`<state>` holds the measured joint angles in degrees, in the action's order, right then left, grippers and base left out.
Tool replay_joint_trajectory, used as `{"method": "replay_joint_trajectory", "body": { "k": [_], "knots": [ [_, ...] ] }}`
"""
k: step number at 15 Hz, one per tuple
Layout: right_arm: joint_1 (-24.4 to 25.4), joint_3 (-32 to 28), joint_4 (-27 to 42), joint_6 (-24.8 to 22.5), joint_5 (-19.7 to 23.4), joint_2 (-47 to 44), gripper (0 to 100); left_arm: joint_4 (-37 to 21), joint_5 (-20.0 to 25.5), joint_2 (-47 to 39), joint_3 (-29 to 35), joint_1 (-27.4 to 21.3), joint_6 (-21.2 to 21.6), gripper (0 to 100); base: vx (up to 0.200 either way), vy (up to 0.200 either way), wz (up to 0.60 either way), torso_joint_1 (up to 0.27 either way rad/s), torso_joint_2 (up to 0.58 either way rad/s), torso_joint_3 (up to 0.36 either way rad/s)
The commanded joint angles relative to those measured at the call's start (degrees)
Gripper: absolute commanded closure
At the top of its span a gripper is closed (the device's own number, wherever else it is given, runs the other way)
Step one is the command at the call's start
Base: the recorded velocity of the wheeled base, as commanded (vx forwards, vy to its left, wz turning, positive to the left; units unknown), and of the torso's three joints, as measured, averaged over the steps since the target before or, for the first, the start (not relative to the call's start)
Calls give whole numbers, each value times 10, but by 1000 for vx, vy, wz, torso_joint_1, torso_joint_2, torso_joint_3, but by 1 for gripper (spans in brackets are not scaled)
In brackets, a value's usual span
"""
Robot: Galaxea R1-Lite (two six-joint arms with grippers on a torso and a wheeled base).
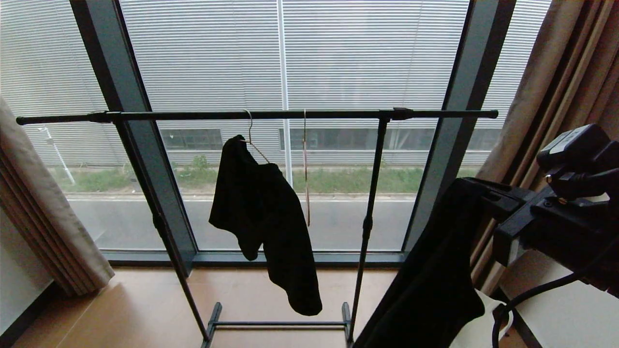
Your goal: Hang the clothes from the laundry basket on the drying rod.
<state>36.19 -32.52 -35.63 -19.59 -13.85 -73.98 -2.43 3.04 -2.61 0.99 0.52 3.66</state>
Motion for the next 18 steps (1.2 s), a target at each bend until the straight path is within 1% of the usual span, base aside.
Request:
{"method": "replay_joint_trajectory", "body": {
  "k": [1, 2, 3, 4, 5, 6, 7, 8, 9, 10, 11, 12, 15, 16, 18],
  "knots": [
    [1, -3, 1, 1, 0, -4, 100, -7, 14, -133, 52, 26, 36, 0, 0, 0, 0, 0, 0, 0],
    [0, -6, -2, 2, 0, -13, 100, -4, 33, -199, 87, 27, 40, 0, 0, 0, 0, 0, 0, 0],
    [1, -10, -2, 3, 0, -17, 100, -3, 40, -260, 117, 26, 40, 0, 0, 0, 0, 0, 0, 0],
    [1, -12, -2, 7, 0, -20, 100, 5, 41, -309, 137, 19, 40, 0, 0, 0, 0, 0, 0, 0],
    [1, -22, -2, 16, 0, -32, 100, 26, 36, -366, 155, -2, 38, 0, 0, 0, 0, 0, 0, 0],
    [0, -25, -2, 21, 0, -36, 100, 37, 36, -388, 162, -12, 37, 0, 0, 0, 0, 0, 0, 0],
    [0, -32, -3, 32, 0, -50, 100, 66, 21, -460, 179, -51, 35, 0, 0, 0, 0, 0, 0, 0],
    [1, -35, -3, 32, 0, -58, 100, 85, -4, -514, 194, -95, 26, 0, 0, 0, 0, 0, 0, 0],
    [1, -37, -3, 32, 0, -63, 100, 96, -28, -546, 206, -136, 9, 0, 0, 0, 0, 0, 0, 0],
    [1, -43, -1, 32, 0, -71, 100, 107, -66, -598, 229, -207, -34, 0, 0, 0, 0, 0, 0, 0],
    [1, -52, -1, 32, 0, -84, 100, 110, -90, -648, 256, -261, -76, 0, 0, 0, 0, 0, 0, 0],
    [1, -61, -2, 32, 0, -96, 100, 117, -95, -695, 278, -295, -99, 0, 0, 0, 0, 0, 0, 0],
    [1, -83, -4, 37, 0, -129, 100, 160, -89, -794, 323, -341, -104, 0, 0, 0, 0, 0, 0, 0],
    [5, -93, -4, 39, 0, -143, 100, 178, -79, -836, 341, -359, -103, 0, 0, 0, 0, 0, 0, 0],
    [19, -107, -4, 52, -23, -154, 100, 203, -52, -875, 359, -380, -106, 0, 0, 0, 0, 0, 0, 0]
  ]
}}
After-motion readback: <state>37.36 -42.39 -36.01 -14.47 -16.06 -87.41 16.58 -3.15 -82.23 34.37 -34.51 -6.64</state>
